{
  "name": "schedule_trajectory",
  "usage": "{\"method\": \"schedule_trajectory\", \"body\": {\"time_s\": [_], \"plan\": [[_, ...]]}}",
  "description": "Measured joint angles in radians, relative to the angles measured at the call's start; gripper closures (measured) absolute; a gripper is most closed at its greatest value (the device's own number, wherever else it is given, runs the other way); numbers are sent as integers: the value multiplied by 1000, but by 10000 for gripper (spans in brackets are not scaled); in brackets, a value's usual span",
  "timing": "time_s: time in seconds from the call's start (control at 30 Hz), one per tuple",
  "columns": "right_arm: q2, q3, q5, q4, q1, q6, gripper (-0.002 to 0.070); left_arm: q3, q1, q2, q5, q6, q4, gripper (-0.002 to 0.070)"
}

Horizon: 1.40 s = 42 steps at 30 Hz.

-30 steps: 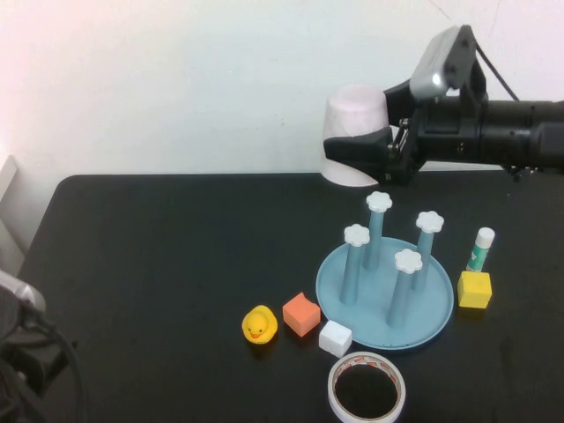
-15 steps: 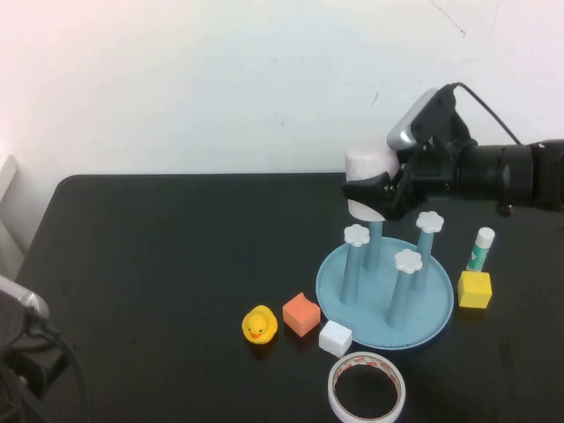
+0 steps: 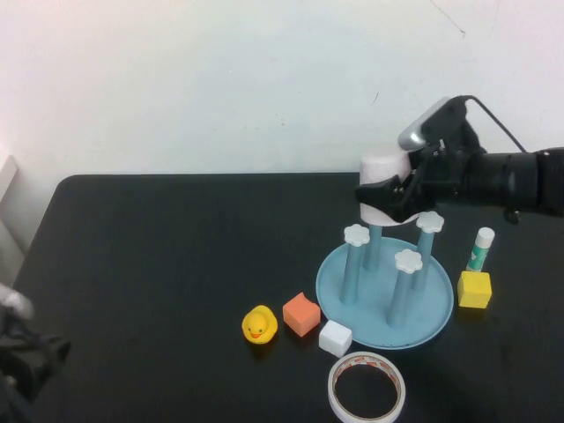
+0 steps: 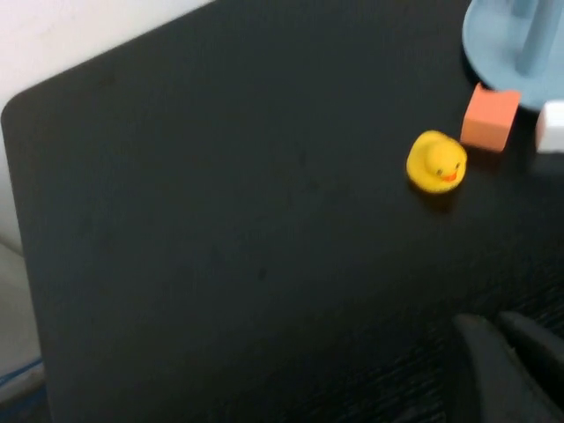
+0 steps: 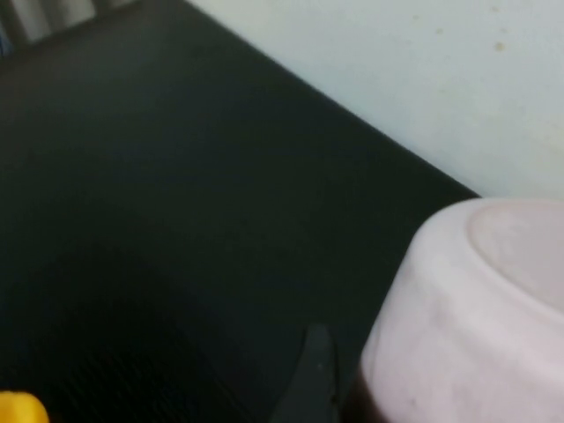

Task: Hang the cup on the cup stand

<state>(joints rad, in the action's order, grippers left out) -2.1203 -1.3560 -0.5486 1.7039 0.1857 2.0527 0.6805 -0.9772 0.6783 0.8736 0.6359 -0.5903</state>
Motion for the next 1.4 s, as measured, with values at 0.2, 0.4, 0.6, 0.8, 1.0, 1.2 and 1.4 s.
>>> {"method": "schedule_trajectory", "body": {"time_s": [0.2,0.4,0.6,0.8,1.0,1.2,1.4], "plan": [[2,0,-76,-9,-49,-70,41,-72,0,-174,-57,0,34,675],[2,0,-116,-23,-51,-80,40,-196,0,-360,-183,35,82,675],[2,0,-120,-19,-51,-80,10,-252,0,-432,-214,81,89,676],[2,0,-133,-40,-51,-78,-13,-257,0,-434,-214,83,40,676],[2,0,-184,-53,-57,-81,-15,-257,0,-434,-197,83,33,676],[66,0,-366,-117,-112,-183,232,-259,0,-494,-108,-16,128,675],[207,0,-595,-196,-220,-287,627,-261,0,-612,-98,-80,109,675]]}}
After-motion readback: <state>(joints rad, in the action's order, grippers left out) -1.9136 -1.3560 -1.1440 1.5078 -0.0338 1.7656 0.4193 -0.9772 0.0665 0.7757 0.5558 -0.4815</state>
